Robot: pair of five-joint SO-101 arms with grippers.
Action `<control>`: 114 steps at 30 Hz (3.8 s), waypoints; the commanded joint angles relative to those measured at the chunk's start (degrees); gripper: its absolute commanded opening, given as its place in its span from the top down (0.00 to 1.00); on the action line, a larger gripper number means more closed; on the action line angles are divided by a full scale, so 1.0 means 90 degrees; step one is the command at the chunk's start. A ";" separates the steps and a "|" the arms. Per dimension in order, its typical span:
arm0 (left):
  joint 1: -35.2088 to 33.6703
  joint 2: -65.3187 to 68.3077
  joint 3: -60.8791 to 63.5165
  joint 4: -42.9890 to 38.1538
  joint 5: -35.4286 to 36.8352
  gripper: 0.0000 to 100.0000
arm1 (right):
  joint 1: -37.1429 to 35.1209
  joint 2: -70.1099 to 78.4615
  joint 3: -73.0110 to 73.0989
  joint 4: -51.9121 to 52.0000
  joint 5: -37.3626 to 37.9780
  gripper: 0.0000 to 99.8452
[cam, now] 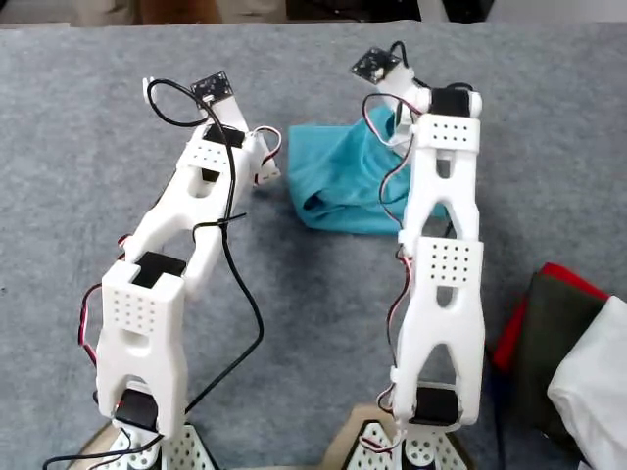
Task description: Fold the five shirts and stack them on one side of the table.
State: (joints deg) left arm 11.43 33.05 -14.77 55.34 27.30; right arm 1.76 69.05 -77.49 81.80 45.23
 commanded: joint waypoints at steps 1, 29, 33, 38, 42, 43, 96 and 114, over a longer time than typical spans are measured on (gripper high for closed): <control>-0.0059 -0.0063 -0.0156 -0.0107 0.0000 0.98 | 0.0044 0.0015 -0.0239 -0.0703 0.0039 0.99; -0.0059 -0.0063 -0.0156 -0.0117 -0.0010 0.98 | 0.0376 -0.0777 -0.1998 0.1680 0.0049 0.99; -0.0059 -0.0063 -0.0156 -0.0117 -0.0010 0.98 | 0.0386 -0.0904 -0.1773 0.2295 -0.0274 0.99; -0.0059 -0.0063 -0.0156 -0.0117 -0.0010 0.98 | 0.0405 -0.0913 -0.0884 0.2295 -0.0567 0.99; -0.0059 -0.0063 -0.0166 -0.0117 -0.0010 0.98 | 0.0220 -0.0913 -0.0444 0.2295 -0.0615 0.99; -0.0059 -0.0063 -0.0166 -0.0117 -0.0010 0.98 | 0.0200 -0.0913 -0.0376 0.2295 -0.0615 0.99; 0.0078 -0.0073 -0.0303 -0.0068 -0.0156 0.98 | 0.0337 -0.3766 0.6208 0.0127 -0.0283 0.99; 0.2022 0.0884 -0.3214 0.1563 0.1094 0.98 | 0.0669 -0.4371 0.4938 -0.2178 -0.0420 0.99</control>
State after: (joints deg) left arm 28.66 39.03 -43.25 69.14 30.99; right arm 6.95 26.51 -30.37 69.32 42.07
